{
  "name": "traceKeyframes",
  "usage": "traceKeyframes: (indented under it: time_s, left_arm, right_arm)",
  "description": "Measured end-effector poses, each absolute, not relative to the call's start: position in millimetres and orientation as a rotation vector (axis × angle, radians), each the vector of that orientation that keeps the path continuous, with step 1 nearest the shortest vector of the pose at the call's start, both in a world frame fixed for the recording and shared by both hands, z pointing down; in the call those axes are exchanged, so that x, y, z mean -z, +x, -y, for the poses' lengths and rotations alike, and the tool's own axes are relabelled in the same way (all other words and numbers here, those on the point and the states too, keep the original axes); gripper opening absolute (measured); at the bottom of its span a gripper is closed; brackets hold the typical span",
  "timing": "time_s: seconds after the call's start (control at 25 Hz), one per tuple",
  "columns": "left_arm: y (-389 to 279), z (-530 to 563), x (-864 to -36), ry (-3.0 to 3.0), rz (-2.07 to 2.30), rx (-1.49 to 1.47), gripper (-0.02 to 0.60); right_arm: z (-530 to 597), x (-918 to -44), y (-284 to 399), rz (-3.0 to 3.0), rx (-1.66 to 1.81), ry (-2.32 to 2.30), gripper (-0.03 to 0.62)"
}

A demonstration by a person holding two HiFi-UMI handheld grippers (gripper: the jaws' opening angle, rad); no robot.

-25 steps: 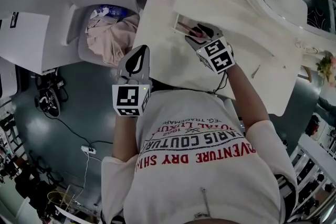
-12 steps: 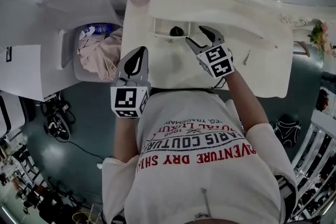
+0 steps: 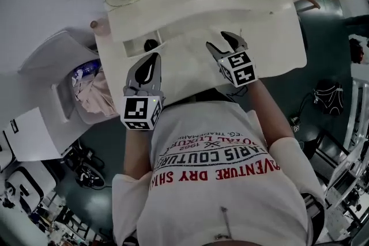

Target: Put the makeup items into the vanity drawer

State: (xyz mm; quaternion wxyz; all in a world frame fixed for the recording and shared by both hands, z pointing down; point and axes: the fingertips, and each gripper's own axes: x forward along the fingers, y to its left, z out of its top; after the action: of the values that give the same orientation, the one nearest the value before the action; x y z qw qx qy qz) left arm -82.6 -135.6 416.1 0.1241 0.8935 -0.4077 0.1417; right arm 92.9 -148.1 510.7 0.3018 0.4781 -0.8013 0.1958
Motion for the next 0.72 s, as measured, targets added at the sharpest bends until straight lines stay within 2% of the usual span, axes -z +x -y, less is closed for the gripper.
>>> traceKeyframes:
  time_s: [0.36, 0.72]
  left_arm:
    - [18, 125, -428, 2.679, 0.919, -0.452, 0.011]
    - [47, 123, -439, 2.648, 0.899, -0.437, 0.011]
  right_arm:
    - [102, -550, 199, 1.913, -0.693, 1.445, 0.229]
    - [104, -592, 222, 1.846, -0.784, 1.418, 0.227]
